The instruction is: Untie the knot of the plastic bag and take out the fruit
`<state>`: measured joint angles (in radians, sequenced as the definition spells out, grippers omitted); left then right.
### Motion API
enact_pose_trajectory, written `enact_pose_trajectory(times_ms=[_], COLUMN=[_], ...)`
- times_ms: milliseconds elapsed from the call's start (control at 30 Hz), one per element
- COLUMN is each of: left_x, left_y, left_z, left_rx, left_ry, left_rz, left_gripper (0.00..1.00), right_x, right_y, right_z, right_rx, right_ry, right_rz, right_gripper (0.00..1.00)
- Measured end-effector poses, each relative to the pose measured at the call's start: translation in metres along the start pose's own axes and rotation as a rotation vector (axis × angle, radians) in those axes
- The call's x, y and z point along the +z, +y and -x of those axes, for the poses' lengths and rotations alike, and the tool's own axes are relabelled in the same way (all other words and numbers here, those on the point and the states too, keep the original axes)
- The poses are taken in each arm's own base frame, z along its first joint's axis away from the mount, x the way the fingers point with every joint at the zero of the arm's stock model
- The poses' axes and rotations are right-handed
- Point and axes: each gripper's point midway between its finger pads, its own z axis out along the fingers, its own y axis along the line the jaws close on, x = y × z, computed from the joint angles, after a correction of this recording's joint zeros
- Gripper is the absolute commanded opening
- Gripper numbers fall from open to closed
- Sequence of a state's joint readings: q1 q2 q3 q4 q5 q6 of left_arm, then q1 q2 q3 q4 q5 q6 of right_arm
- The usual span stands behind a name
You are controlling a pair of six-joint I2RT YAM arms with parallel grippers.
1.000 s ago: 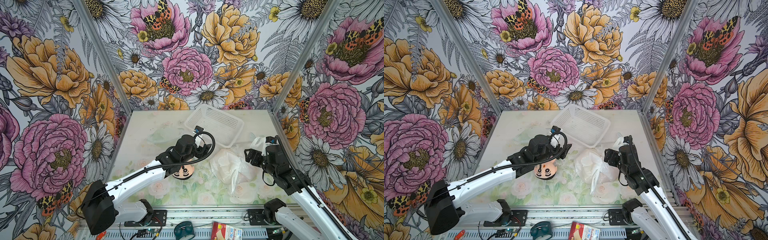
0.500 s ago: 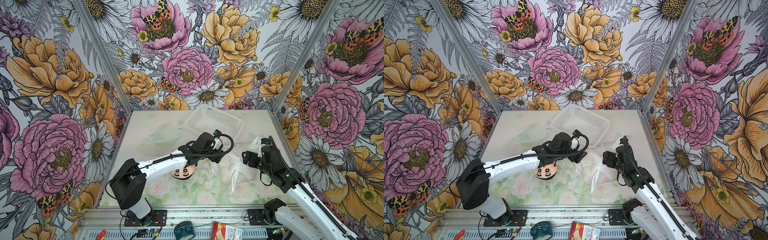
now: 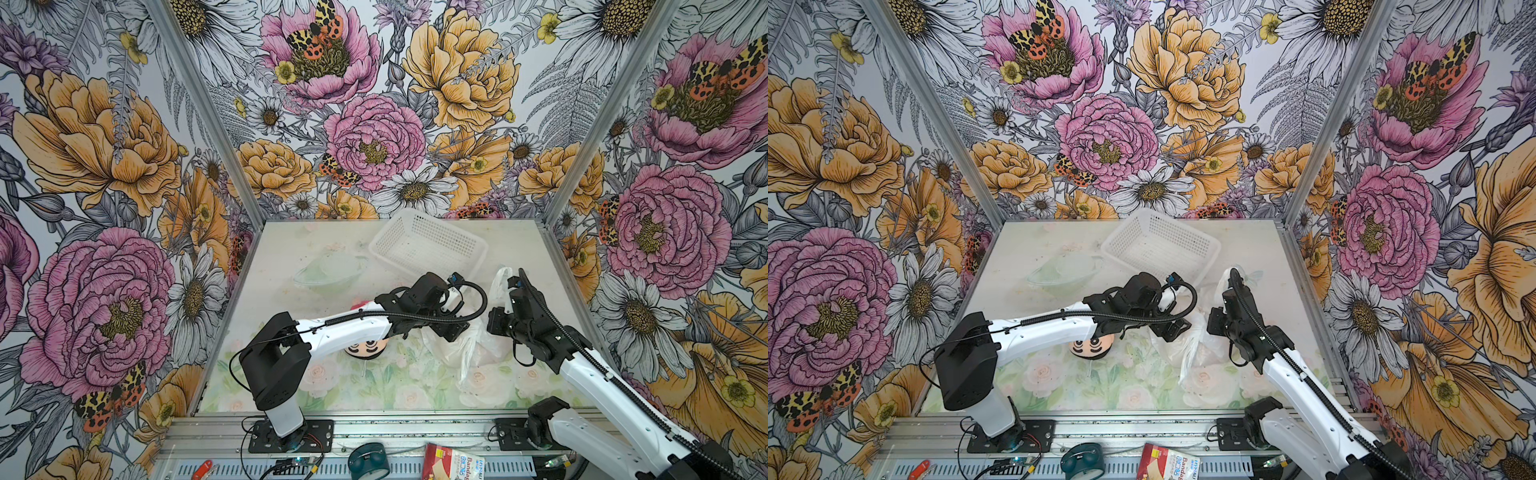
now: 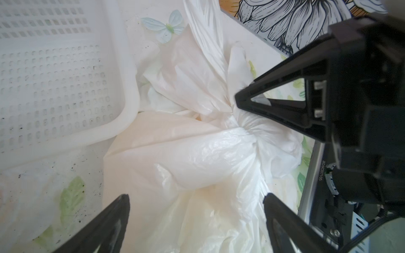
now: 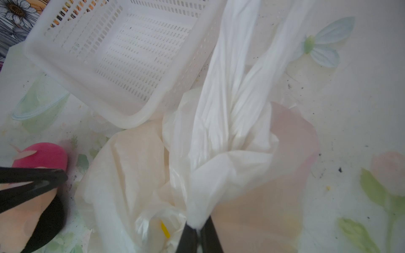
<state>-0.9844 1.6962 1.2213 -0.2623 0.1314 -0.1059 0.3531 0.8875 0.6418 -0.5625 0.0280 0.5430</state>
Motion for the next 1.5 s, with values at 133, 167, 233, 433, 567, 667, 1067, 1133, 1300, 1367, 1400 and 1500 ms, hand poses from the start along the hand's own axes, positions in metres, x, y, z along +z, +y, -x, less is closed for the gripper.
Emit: enact_pose_trajectory(times_ms=[133,167,233,433,567,667,1067,1133,1300,1367,1400,1500], left_x=[0.000,0.000,0.000,0.001,0.008,0.015,0.022,0.022,0.007,-0.001,-0.005,-0.015], left_y=[-0.003,-0.004,-0.007,-0.013,-0.013,-0.010,-0.012,-0.010,0.003,0.013,0.020,0.038], left_z=[0.000,-0.001,0.000,0.001,0.001,-0.001,-0.006,-0.005,0.000,0.005,0.007,0.010], left_rx=[-0.008,-0.011,-0.018,-0.037,-0.066,-0.095,-0.148,-0.158,-0.177,-0.194,-0.206,-0.227], left_ry=[0.003,0.004,0.005,0.008,0.019,0.035,0.062,0.057,0.002,-0.027,-0.041,-0.078], left_rz=[-0.020,-0.024,-0.039,-0.074,-0.091,-0.109,-0.174,-0.171,-0.137,-0.115,-0.095,-0.040], left_gripper=[0.96,0.95,0.95,0.93,0.90,0.89,0.00,0.00,0.00,0.00,0.00,0.00], right_x=[-0.006,-0.007,-0.008,-0.009,-0.010,-0.010,-0.012,-0.012,-0.011,-0.011,-0.011,-0.011], right_y=[0.004,0.005,0.006,0.011,0.018,0.025,0.040,0.040,0.038,0.039,0.039,0.037], right_z=[0.004,0.005,0.005,0.004,0.002,0.004,0.007,0.008,0.011,0.011,0.012,0.013], right_rx=[-0.011,-0.011,-0.012,-0.014,-0.024,-0.033,-0.058,-0.058,-0.056,-0.058,-0.058,-0.058], right_ry=[-0.028,-0.034,-0.042,-0.040,-0.041,-0.044,-0.061,-0.065,-0.078,-0.082,-0.084,-0.091], right_rz=[0.026,0.033,0.044,0.075,0.118,0.157,0.225,0.223,0.210,0.210,0.209,0.198], right_gripper=[0.00,0.00,0.00,0.00,0.00,0.00,0.00,0.00,0.00,0.00,0.00,0.00])
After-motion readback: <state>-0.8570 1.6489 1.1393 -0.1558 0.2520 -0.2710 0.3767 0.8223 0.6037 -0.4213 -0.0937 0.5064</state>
